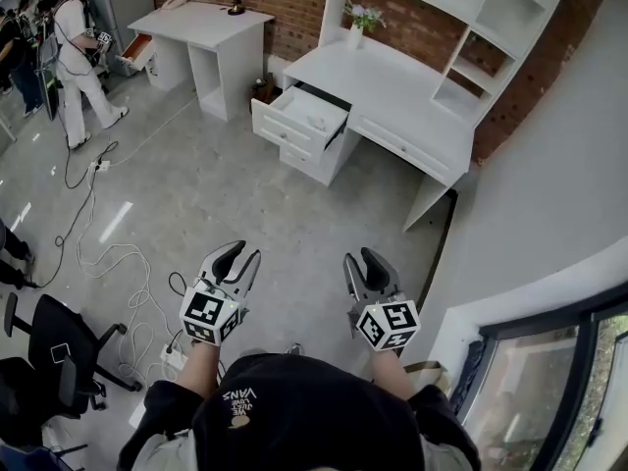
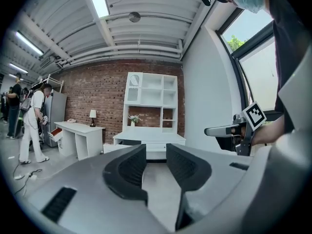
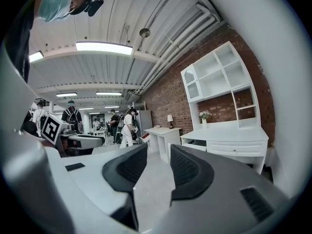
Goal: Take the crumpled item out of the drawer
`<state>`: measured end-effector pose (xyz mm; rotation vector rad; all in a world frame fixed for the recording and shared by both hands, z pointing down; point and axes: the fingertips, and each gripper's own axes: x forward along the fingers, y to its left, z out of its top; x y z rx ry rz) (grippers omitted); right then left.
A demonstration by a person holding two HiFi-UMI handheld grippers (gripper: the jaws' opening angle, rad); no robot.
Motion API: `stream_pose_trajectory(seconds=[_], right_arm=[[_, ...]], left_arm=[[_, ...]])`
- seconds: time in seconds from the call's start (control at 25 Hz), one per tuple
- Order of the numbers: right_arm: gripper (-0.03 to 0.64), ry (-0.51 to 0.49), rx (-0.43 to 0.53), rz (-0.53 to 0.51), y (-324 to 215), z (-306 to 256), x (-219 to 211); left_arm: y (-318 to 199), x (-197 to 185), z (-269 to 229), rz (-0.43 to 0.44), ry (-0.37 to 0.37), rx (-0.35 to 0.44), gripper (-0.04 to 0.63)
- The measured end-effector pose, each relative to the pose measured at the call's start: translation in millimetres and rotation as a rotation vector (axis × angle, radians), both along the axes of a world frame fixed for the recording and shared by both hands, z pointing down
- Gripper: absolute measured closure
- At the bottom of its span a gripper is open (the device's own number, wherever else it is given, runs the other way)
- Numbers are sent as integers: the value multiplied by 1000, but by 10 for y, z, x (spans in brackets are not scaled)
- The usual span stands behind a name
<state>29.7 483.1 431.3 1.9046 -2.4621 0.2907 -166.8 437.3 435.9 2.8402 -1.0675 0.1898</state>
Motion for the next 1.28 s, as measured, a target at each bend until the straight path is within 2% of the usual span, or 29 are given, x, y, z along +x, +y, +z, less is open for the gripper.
stream_pose_trajectory(seconds=[0.16, 0.4, 0.6, 0.88, 1.28], right_arm=[[475, -8, -21, 0, -197, 83, 186], [445, -25, -59, -1, -646, 214, 238], [422, -20, -65, 30, -1163, 253, 259], [422, -24, -65, 107, -1989, 140, 237], [422, -20, -57, 185, -3102, 79, 28]], left_arm=[[-126, 151, 57, -8, -2, -16, 486], [-570, 165, 192, -21, -12, -59, 465], [-1161, 228, 228, 17, -4, -68, 443], [-2080, 262, 99, 104, -27, -53, 436], [-3276, 14, 60, 166, -37, -43, 434]])
